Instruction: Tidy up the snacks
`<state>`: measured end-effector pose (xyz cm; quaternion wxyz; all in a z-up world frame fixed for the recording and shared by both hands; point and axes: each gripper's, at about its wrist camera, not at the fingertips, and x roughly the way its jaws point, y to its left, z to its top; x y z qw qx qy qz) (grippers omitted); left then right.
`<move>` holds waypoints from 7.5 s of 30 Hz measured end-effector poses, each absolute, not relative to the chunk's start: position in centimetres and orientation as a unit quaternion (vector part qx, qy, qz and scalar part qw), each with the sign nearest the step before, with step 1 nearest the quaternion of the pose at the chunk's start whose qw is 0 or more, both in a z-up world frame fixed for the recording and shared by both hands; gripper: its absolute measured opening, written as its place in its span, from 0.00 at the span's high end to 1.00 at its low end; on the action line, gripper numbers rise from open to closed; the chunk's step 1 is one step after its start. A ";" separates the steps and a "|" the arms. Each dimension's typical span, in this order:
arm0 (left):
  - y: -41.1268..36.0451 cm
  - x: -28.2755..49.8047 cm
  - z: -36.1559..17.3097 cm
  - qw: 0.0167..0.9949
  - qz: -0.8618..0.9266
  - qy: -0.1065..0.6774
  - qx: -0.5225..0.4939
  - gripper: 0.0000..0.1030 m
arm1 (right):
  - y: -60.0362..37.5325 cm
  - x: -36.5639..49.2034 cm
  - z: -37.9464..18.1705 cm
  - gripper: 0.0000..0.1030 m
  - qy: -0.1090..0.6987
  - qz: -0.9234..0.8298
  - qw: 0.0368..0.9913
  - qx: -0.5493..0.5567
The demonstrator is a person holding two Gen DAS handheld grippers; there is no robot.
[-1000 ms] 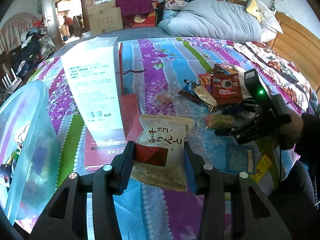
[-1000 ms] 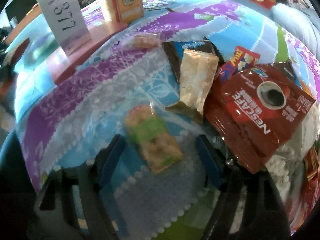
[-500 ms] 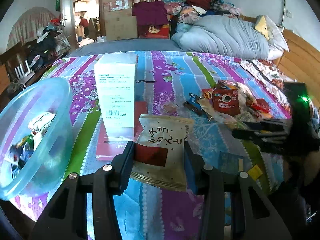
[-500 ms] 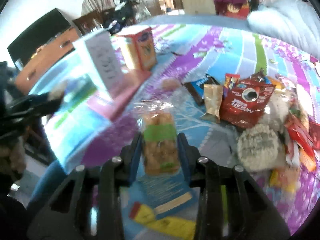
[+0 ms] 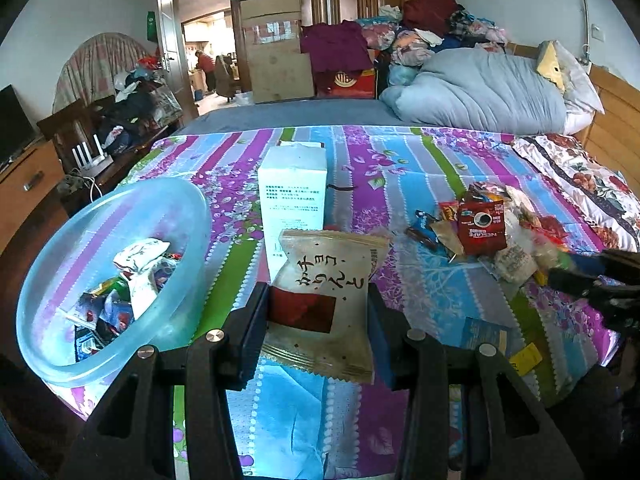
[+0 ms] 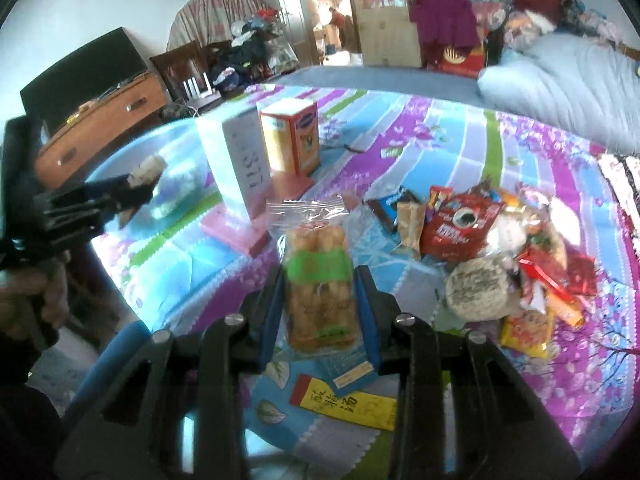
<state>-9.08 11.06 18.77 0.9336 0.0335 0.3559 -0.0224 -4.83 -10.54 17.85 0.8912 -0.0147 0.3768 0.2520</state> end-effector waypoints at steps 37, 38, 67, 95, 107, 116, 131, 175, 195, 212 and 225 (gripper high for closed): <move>12.5 -9.4 20.1 0.938 0.009 0.345 0.034 0.54 | -9.9 -5.2 22.5 0.65 0.335 0.259 0.906 -0.013; 12.6 -9.4 20.2 0.938 0.010 0.345 0.034 0.54 | -9.8 -5.2 22.8 0.65 0.333 0.261 0.906 -0.015; 24.0 -7.4 22.5 0.940 0.108 0.324 -0.001 0.54 | 1.1 -0.8 29.2 0.66 0.282 0.362 0.887 -0.046; 40.9 -3.1 18.9 0.906 0.192 0.371 -0.063 0.54 | 22.0 6.1 25.9 0.66 0.363 0.471 0.799 -0.091; 40.7 -2.0 17.8 0.902 0.186 0.385 -0.060 0.49 | 24.2 7.2 24.9 0.63 0.381 0.472 0.789 -0.096; 40.9 -2.5 18.6 0.903 0.205 0.373 -0.055 0.21 | 23.6 6.9 25.1 0.48 0.375 0.471 0.795 -0.082; 33.6 -10.9 25.2 0.960 0.145 0.221 -0.088 0.17 | 11.6 -4.7 24.2 0.05 0.294 0.448 0.843 -0.041; 1.2 2.1 7.9 0.866 -0.151 0.476 -0.013 0.33 | -19.1 -2.4 5.1 0.20 0.454 0.217 0.862 0.064; -7.1 13.3 2.3 0.836 -0.152 0.525 -0.042 0.69 | -20.1 -2.1 4.0 0.18 0.419 0.238 0.869 0.109; -0.6 5.3 2.7 0.815 -0.195 0.545 -0.013 0.44 | -19.6 -1.8 3.9 0.17 0.415 0.230 0.876 0.092; -3.2 4.3 1.9 0.851 -0.161 0.496 0.057 0.68 | -19.5 -1.8 3.8 0.17 0.415 0.230 0.876 0.091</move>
